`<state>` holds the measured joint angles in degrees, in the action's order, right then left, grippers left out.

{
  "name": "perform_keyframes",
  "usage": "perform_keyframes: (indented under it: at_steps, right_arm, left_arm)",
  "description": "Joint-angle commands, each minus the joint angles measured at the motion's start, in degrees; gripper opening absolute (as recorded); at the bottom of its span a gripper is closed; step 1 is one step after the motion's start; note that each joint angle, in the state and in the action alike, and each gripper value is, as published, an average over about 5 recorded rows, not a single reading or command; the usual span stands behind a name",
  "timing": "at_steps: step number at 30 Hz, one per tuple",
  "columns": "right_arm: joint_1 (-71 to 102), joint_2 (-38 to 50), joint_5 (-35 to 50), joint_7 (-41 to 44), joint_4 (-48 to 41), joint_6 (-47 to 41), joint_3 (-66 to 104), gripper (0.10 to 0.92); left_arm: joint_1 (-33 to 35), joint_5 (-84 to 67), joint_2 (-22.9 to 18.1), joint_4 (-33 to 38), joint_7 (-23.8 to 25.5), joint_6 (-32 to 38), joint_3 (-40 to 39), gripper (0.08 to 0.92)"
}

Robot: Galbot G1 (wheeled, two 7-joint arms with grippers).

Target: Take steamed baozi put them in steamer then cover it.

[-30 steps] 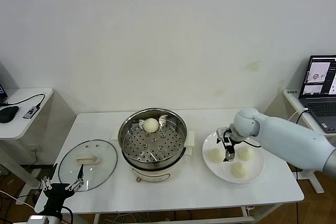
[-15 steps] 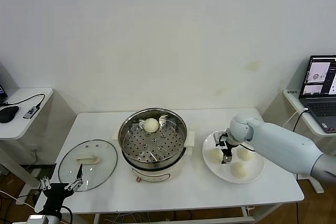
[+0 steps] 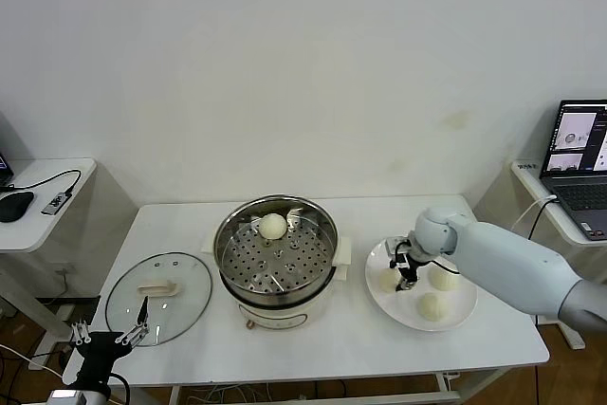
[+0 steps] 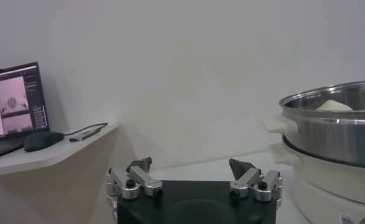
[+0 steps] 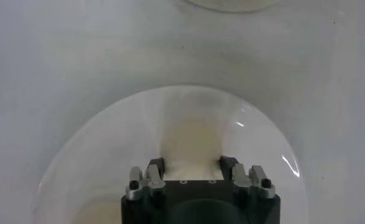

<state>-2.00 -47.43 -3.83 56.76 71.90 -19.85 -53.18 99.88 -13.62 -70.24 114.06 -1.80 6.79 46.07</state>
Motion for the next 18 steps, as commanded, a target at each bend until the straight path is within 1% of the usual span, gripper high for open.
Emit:
perform_keyframes:
  at_steps: [1, 5, 9, 13, 18]
  right_arm:
    - [-8.71, 4.31, 4.20, 1.38, 4.16, -0.46, -1.97, 0.560]
    - [-17.02, 6.96, 10.16, 1.82, 7.11, -1.67, -6.06, 0.563]
    - [-25.27, 7.14, 16.37, 0.44, 9.42, -4.14, -10.44, 0.570]
    - [-32.86, 4.89, 21.99, -1.01, 12.18, -7.29, -15.15, 0.576]
    - [-38.85, -0.23, 29.32, -3.40, 14.04, -11.35, -19.11, 0.577]
  left_arm:
    - [-0.01, 0.01, 0.06, 0.08, 0.00, -0.01, 0.00, 0.823]
    - [0.00, -0.01, 0.17, 0.11, 0.02, -0.01, -0.07, 0.823]
    - [-0.24, -0.11, 0.49, 0.03, 0.02, -0.04, -0.26, 0.823]
    - [-0.58, -0.15, 0.63, -0.05, 0.04, -0.04, -0.87, 0.823]
    - [-0.78, -0.15, 0.54, -0.13, 0.04, 0.03, -1.48, 0.823]
